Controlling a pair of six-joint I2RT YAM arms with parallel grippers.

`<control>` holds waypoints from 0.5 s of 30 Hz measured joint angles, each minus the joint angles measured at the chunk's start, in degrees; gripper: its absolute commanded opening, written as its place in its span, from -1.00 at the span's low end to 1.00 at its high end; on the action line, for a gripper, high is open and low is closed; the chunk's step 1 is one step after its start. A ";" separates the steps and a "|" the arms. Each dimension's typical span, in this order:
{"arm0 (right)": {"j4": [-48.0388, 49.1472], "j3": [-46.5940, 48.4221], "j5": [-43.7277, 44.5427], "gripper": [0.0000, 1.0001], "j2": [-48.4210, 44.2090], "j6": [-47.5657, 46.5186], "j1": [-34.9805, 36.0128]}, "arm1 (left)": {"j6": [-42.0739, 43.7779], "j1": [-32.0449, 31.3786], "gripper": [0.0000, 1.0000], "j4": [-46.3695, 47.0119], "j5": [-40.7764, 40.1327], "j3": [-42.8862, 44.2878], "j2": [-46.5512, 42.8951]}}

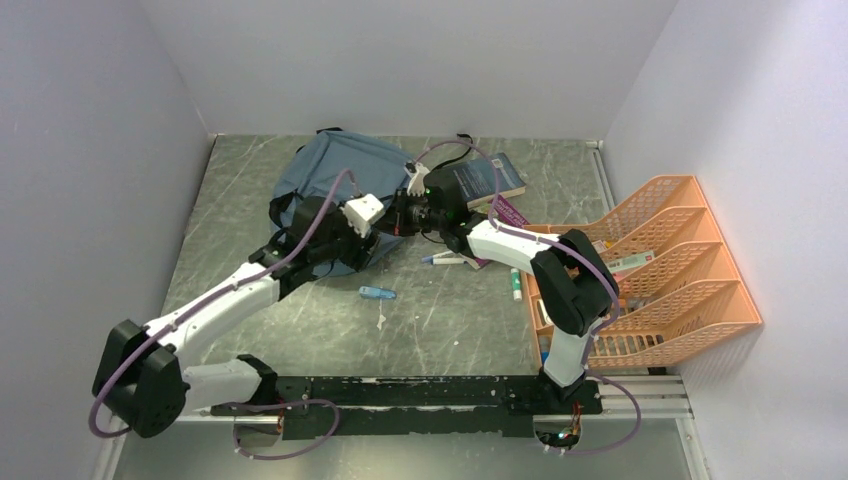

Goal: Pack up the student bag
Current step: Unzip the student bag at the center of the board.

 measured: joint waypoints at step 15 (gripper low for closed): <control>0.17 -0.35 -0.50 -1.00 0.00 0.02 -0.44 | 7.39 -3.72 -0.04 -5.01 -8.94 4.42 13.16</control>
